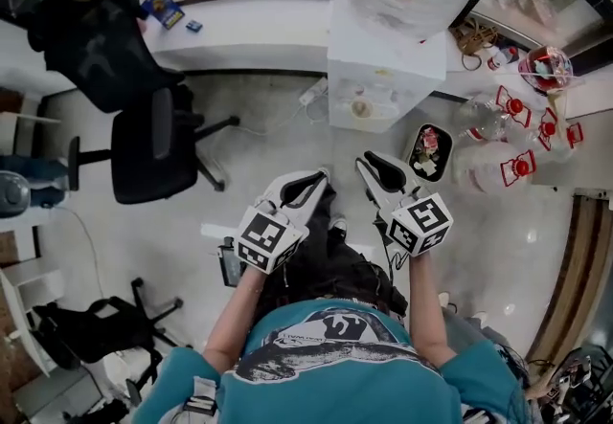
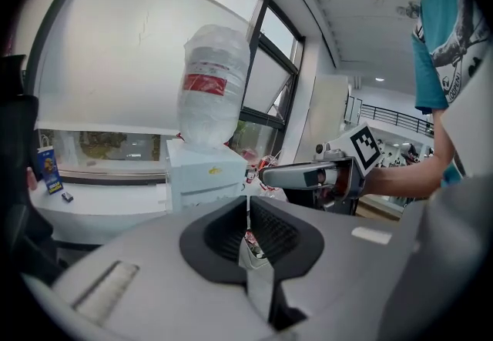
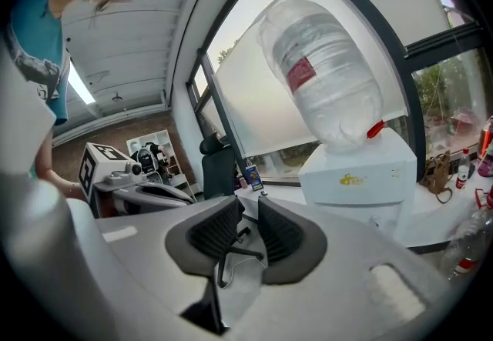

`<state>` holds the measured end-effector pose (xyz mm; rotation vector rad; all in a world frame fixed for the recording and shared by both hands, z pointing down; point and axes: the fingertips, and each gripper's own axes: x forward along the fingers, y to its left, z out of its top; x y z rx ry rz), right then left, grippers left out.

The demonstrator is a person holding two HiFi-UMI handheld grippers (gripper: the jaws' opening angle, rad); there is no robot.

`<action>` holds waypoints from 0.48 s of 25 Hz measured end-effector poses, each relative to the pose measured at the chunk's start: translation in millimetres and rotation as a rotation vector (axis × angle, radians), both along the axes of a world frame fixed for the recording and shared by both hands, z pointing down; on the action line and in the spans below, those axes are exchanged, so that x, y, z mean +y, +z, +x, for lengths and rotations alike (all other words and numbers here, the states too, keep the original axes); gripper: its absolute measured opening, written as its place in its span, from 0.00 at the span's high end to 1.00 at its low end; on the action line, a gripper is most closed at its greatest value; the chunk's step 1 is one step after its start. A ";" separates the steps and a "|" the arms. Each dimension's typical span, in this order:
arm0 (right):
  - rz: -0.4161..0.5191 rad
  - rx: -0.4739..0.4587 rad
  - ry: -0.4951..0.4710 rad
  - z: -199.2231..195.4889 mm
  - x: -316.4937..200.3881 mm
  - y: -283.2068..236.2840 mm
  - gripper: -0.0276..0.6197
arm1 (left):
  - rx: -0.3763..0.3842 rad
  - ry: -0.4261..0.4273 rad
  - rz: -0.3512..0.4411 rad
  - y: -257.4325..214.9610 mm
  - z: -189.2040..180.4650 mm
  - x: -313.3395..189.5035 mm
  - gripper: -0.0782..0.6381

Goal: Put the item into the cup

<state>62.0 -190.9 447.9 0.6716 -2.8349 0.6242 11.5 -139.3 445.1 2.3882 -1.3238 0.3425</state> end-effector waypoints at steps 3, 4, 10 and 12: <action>0.003 -0.018 -0.012 10.3 20.9 -6.4 0.84 | 0.012 -0.019 0.014 -5.8 10.6 16.2 0.87; 0.002 -0.024 -0.017 13.0 27.8 -7.6 0.85 | 0.019 -0.028 0.015 -7.3 13.0 22.0 0.87; -0.017 -0.054 -0.046 18.2 59.8 -8.1 0.86 | 0.001 -0.063 -0.006 -10.7 14.9 51.7 0.87; -0.026 -0.062 -0.058 16.8 67.3 -5.7 0.87 | -0.001 -0.084 -0.003 -14.0 12.1 57.6 0.87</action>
